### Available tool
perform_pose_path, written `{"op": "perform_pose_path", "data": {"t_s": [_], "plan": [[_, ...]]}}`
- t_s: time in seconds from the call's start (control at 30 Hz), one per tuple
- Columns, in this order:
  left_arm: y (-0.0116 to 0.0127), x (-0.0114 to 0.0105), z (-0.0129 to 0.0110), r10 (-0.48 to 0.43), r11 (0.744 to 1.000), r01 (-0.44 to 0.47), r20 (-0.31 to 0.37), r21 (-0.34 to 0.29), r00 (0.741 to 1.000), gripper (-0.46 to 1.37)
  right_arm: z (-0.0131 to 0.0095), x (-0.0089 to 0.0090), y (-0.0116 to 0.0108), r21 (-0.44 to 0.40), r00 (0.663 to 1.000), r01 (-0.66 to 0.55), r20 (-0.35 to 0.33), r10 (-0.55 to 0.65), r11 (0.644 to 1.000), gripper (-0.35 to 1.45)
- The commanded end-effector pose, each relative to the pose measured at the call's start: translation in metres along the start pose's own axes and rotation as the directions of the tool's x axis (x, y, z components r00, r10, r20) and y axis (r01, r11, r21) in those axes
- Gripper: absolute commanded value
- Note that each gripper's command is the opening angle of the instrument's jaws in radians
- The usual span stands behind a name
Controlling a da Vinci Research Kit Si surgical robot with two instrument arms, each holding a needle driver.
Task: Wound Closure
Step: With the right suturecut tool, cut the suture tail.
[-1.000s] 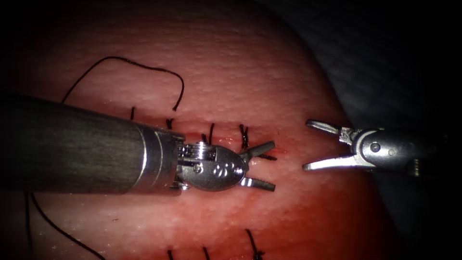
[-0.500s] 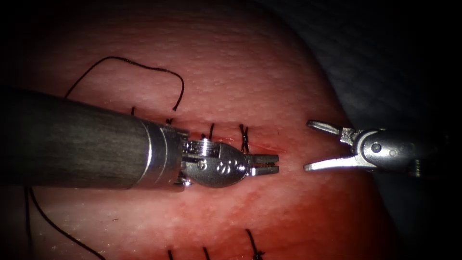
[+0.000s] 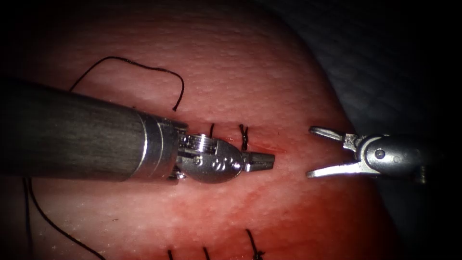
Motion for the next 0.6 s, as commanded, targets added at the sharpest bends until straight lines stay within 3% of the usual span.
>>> {"op": "perform_pose_path", "data": {"t_s": [0.03,0.13,0.27,0.37,0.6], "plan": [[-0.0002,-0.0001,-0.0002,0.012,1.0,-0.012,-0.005,-0.008,1.0,-0.35,0.0004,-0.0005,0.0002,0.003,1.0,0.008,-0.024,-0.008,1.0,1.12],[-0.0004,-0.0002,-0.001,0.035,0.999,-0.035,-0.012,-0.008,0.999,-0.35,0.0022,-0.0019,0.0007,-0.018,0.996,0.041,-0.073,-0.043,0.999,1.16],[0.0,-0.0004,-0.0013,0.044,0.999,-0.044,-0.013,-0.009,0.999,-0.35,0.0038,-0.0025,0.0009,-0.032,0.995,0.06,-0.075,-0.062,0.998,1.17],[0.0004,-0.0007,-0.0017,0.055,0.998,-0.055,-0.015,-0.011,0.998,-0.35,0.0065,-0.0019,0.0003,-0.034,0.992,0.089,-0.088,-0.092,0.995,1.16],[0.0007,-0.0005,-0.0021,0.056,0.998,-0.056,-0.015,-0.013,0.998,-0.35,0.0093,-0.0009,-0.0004,-0.053,0.984,0.124,-0.125,-0.129,0.991,1.16]]}}
